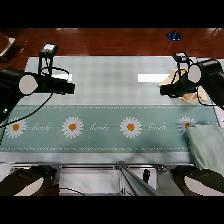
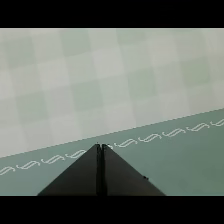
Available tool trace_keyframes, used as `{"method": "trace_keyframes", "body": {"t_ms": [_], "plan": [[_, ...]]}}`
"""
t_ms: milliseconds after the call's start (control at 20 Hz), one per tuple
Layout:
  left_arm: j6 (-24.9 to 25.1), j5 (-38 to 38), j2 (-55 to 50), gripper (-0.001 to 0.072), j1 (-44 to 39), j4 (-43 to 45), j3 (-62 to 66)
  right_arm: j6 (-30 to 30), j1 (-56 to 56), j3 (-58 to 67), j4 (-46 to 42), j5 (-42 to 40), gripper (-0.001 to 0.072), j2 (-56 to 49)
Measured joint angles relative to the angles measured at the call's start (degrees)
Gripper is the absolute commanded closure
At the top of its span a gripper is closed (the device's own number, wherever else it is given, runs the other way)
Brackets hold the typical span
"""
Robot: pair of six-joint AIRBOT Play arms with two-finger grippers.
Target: Fold the shirts.
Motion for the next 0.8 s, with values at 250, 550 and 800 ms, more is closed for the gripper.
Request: {"method": "trace_keyframes", "body": {"t_ms": [250,550,800], "plan": [[0.02,0.00,0.00,0.0688,0.00,0.00,0.00,0.02,0.00,0.00,0.02,0.02,0.0695,0.00],[0.02,0.00,0.00,0.0688,0.00,0.00,0.00,0.02,0.00,0.00,0.00,0.00,0.0695,0.02],[0.00,0.00,0.00,0.0689,0.00,0.00,0.00,0.11,0.00,0.02,0.02,-0.76,0.0694,0.00]]}}
